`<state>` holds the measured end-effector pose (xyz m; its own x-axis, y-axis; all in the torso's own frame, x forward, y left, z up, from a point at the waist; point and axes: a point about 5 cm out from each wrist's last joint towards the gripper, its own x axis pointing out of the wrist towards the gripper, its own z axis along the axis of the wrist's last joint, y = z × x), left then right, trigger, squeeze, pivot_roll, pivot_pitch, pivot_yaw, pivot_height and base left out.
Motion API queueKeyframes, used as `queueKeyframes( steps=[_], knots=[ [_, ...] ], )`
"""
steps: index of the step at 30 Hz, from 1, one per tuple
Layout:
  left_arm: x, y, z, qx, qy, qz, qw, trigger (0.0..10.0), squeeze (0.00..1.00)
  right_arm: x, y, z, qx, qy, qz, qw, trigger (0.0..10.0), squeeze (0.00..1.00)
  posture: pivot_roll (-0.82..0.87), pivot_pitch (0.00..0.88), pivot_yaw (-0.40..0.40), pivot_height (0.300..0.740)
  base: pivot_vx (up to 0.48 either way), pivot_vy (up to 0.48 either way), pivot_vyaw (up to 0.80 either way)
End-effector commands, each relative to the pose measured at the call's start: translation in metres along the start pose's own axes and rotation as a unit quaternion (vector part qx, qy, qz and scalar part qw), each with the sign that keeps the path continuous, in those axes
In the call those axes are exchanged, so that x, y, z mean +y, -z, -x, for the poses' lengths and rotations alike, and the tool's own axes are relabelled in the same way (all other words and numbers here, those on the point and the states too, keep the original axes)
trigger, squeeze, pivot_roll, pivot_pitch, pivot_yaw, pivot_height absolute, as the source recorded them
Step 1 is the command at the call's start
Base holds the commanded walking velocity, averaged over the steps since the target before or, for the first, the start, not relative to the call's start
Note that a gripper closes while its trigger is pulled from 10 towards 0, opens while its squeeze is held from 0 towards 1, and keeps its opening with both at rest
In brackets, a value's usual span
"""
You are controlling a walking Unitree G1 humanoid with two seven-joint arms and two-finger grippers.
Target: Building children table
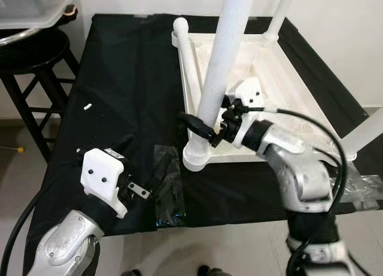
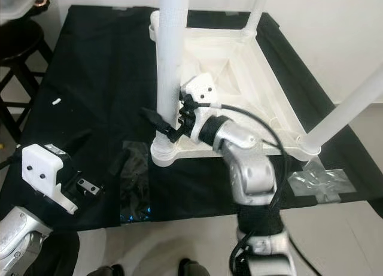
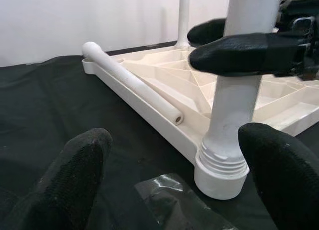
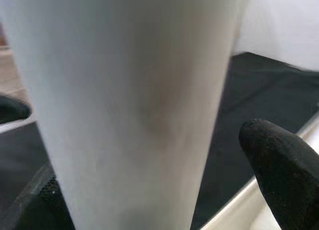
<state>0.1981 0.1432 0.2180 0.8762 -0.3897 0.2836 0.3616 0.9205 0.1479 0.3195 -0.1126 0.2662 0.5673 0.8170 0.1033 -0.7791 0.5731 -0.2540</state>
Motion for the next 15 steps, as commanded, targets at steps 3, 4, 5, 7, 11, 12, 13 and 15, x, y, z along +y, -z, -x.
queueKeyframes(
  steps=[3, 4, 5, 7, 11, 12, 13, 15],
  knots=[
    [-0.003, 0.0, 0.004, 0.003, -0.001, 0.001, 1.0, 10.0, 0.0, -0.009, -0.021, -0.004, -0.043, -0.086, 0.022, 0.995, 10.0, 0.0, 0.02, 0.244, -0.103, 0.74, 0.0, 0.0, 0.0],
    [-0.003, 0.0, 0.004, 0.003, -0.001, 0.001, 1.0, 10.0, 0.0, -0.009, -0.021, -0.004, -0.043, -0.086, 0.022, 0.995, 10.0, 0.0, 0.02, 0.244, -0.103, 0.74, 0.0, 0.0, 0.0],
    [-0.003, -0.001, 0.006, 0.005, -0.002, 0.0, 1.0, 10.0, 0.0, -0.014, -0.032, -0.007, -0.056, -0.168, 0.015, 0.984, 10.0, 0.0, 0.03, 0.249, -0.099, 0.74, 0.0, 0.0, 0.0],
    [-0.003, -0.001, 0.007, 0.006, -0.003, 0.0, 1.0, 10.0, 0.0, -0.017, -0.032, -0.007, -0.05, -0.201, 0.009, 0.978, 10.0, 0.0, 0.04, 0.252, -0.097, 0.74, 0.0, 0.0, 0.0],
    [-0.003, -0.002, 0.009, 0.008, -0.003, 0.0, 1.0, 10.0, 0.0, -0.023, -0.029, -0.006, -0.035, -0.241, 0.003, 0.97, 10.0, 0.0, 0.04, 0.254, -0.095, 0.74, 0.0, 0.0, 0.0],
    [-0.003, -0.002, 0.009, 0.009, -0.003, 0.0, 1.0, 10.0, 0.0, -0.025, -0.026, -0.005, -0.027, -0.254, -0.002, 0.967, 10.0, 0.0, 0.04, 0.257, -0.096, 0.74, 0.0, 0.0, 0.0],
    [-0.003, -0.002, 0.01, 0.01, -0.003, -0.001, 1.0, 10.0, 0.0, -0.029, -0.024, -0.005, -0.021, -0.267, -0.006, 0.963, 10.0, 0.0, 0.05, 0.259, -0.096, 0.74, 0.0, 0.0, 0.0],
    [-0.003, -0.002, 0.011, 0.011, -0.004, -0.001, 1.0, 10.0, 0.0, -0.033, -0.022, -0.006, -0.019, -0.281, -0.014, 0.959, 0.0, 0.0, 0.05, 0.262, -0.095, 0.74, 0.0, 0.0, 0.0]
  ],
)
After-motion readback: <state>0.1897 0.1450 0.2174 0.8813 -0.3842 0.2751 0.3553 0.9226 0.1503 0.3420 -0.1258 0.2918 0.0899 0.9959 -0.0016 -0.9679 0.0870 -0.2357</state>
